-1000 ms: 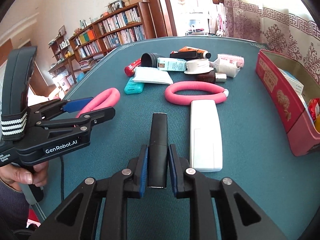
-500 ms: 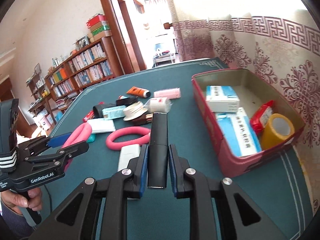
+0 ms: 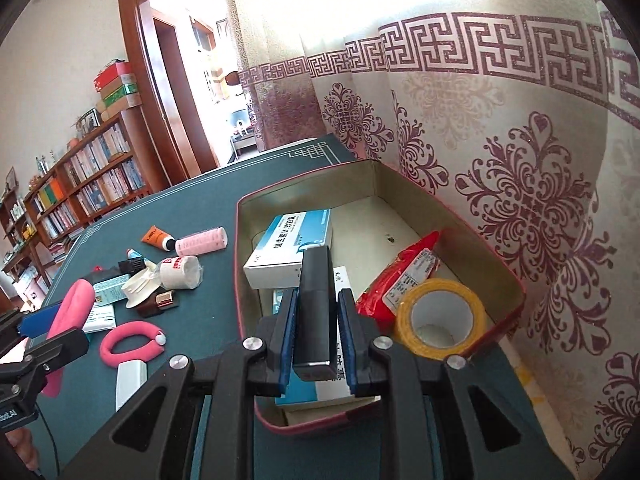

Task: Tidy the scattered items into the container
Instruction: 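Lower black stick into red tin with right while left drops pink ring into tin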

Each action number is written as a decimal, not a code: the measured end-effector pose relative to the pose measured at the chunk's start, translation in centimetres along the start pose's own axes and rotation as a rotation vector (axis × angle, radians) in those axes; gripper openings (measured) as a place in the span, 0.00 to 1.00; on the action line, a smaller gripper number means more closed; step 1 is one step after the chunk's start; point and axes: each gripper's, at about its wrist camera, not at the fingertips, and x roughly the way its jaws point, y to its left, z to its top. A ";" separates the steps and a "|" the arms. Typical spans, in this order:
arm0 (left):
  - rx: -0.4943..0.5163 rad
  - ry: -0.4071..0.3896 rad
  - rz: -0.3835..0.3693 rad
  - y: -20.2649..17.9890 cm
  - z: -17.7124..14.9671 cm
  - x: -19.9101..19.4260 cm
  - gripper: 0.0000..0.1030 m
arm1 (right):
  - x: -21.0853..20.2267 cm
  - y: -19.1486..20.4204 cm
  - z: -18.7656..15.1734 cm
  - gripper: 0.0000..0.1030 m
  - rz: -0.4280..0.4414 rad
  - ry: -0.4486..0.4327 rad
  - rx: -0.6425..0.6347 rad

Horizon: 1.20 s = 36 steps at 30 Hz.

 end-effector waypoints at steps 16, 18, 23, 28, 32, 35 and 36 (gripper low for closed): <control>-0.014 -0.004 -0.183 -4.6 6.4 5.8 0.55 | -0.4 -1.8 -1.4 0.37 -0.113 -0.087 0.063; -0.014 0.002 -0.206 -5.5 7.2 6.9 0.55 | -0.8 -2.0 -1.5 0.40 -0.113 -0.103 0.073; 0.002 0.007 -0.244 -8.0 9.4 9.3 0.55 | -1.1 -1.9 -1.7 0.48 -0.115 -0.121 0.077; -0.017 0.017 -0.291 -9.6 11.3 11.3 0.57 | -1.3 -2.9 -1.8 0.54 -0.101 -0.128 0.127; -0.044 0.056 -0.302 -10.1 11.8 12.8 0.70 | -1.5 -3.0 -1.9 0.56 -0.098 -0.137 0.131; -0.058 0.068 -0.285 -9.7 11.5 13.2 0.70 | -1.5 -3.0 -1.9 0.59 -0.092 -0.142 0.133; -0.061 0.071 -0.276 -9.5 11.3 13.3 0.70 | -1.5 -3.0 -1.9 0.60 -0.089 -0.143 0.134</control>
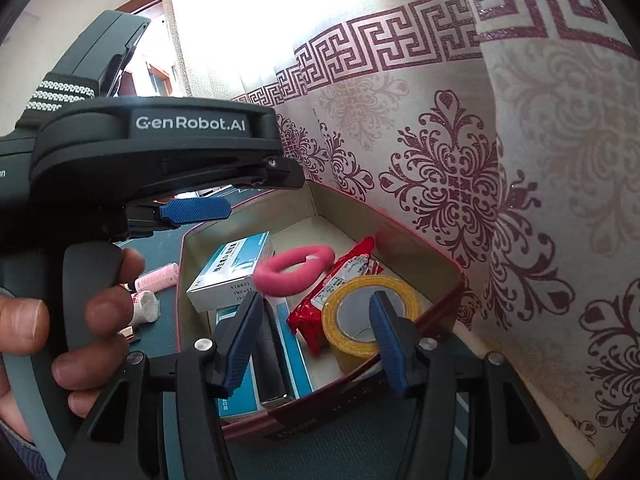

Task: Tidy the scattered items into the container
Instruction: 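Lower black stick into red tin with right while left drops pink ring into tin, then move both open grippers back over the remaining pile of items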

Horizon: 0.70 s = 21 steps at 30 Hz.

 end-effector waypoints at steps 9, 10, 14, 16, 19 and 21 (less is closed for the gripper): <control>-0.031 -0.001 0.068 2.8 -1.0 -1.3 0.71 | 0.0 0.1 -0.1 0.66 0.007 -0.008 -0.005; -0.035 -0.006 0.073 3.2 -1.1 -1.6 0.71 | 0.0 0.1 -0.1 0.67 0.007 -0.009 -0.005; -0.055 -0.013 0.098 4.8 -1.9 -3.1 0.71 | 0.0 0.3 -0.1 0.69 0.008 -0.011 -0.010; -0.066 -0.016 0.120 5.7 -2.5 -3.9 0.71 | 0.1 0.3 -0.1 0.70 0.008 -0.012 -0.013; -0.074 -0.027 0.161 7.0 -3.4 -5.5 0.71 | -0.1 0.5 -0.2 0.74 0.009 -0.018 -0.018; -0.080 -0.032 0.192 8.0 -4.1 -6.7 0.71 | -0.1 0.7 -0.2 0.75 0.012 -0.020 -0.028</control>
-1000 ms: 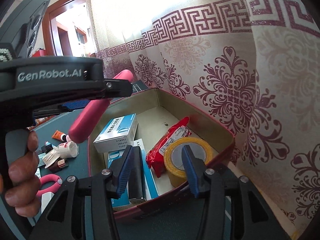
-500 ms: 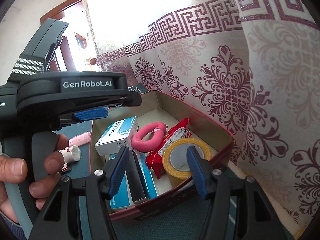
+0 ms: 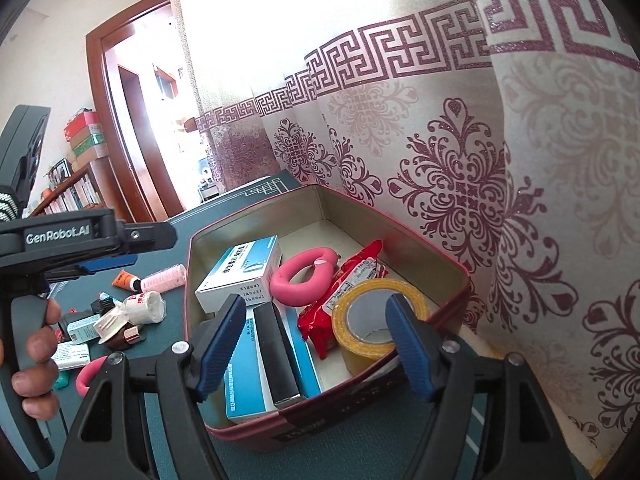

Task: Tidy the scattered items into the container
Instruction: 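Move both open grippers back over the remaining pile of items, then grasp the red cylindrical can with the left gripper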

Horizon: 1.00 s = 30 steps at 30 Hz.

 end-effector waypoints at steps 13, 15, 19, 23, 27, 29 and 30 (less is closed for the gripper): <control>-0.105 -0.060 0.260 13.3 -3.7 -6.4 0.70 | -1.2 4.9 -0.3 0.77 0.079 0.027 -0.147; -0.129 -0.061 0.331 15.9 -4.3 -7.1 0.70 | -1.7 6.5 -0.7 0.77 0.117 0.044 -0.182; -0.158 -0.030 0.425 20.7 -5.6 -7.5 0.71 | -2.1 10.1 -2.0 0.77 0.182 0.093 -0.256; -0.168 0.012 0.479 23.8 -6.9 -6.7 0.70 | -1.3 13.1 -3.6 0.77 0.297 0.186 -0.276; -0.187 0.049 0.479 25.6 -7.6 -5.4 0.70 | -0.9 15.5 -5.2 0.77 0.339 0.230 -0.315; -0.183 0.059 0.467 25.8 -7.7 -4.7 0.70 | -0.7 16.4 -5.7 0.77 0.361 0.248 -0.327; -0.179 0.063 0.462 25.8 -7.8 -4.4 0.70 | -0.6 16.7 -5.9 0.77 0.372 0.257 -0.331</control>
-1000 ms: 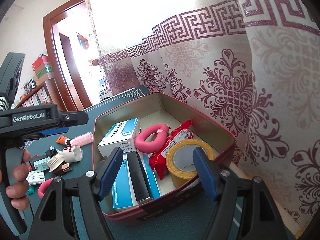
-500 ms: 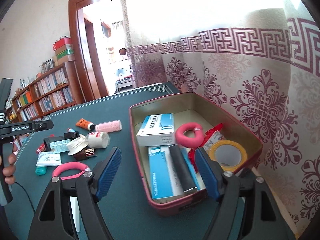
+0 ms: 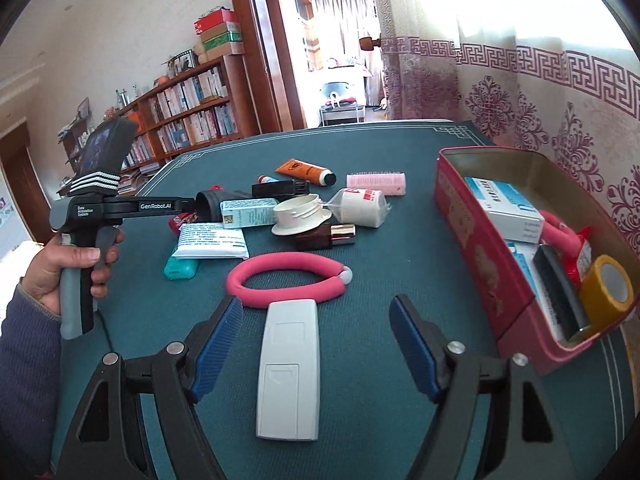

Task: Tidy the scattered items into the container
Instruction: 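Grasp the red cylindrical can with the left gripper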

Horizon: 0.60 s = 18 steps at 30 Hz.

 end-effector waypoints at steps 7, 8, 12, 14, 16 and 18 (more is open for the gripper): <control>0.013 0.029 -0.042 -0.7 -0.2 2.0 0.70 | 1.5 0.7 -0.7 0.77 0.036 0.052 -0.004; 0.013 0.033 -0.051 -0.7 -0.2 2.1 0.70 | 1.6 0.6 -0.8 0.77 0.040 0.056 -0.001; 0.014 0.040 -0.143 0.0 -0.5 1.5 0.70 | 1.9 0.1 -1.0 0.77 0.056 0.067 0.024; 0.019 0.032 -0.190 0.6 -0.7 0.8 0.70 | 2.2 -0.1 -1.0 0.77 0.061 0.073 0.037; 0.039 0.019 -0.174 0.9 -0.9 0.2 0.70 | 2.3 -0.2 -1.1 0.77 0.061 0.080 0.043; 0.066 0.004 -0.124 1.1 -0.9 -0.2 0.70 | 2.3 -0.2 -1.1 0.77 0.061 0.078 0.042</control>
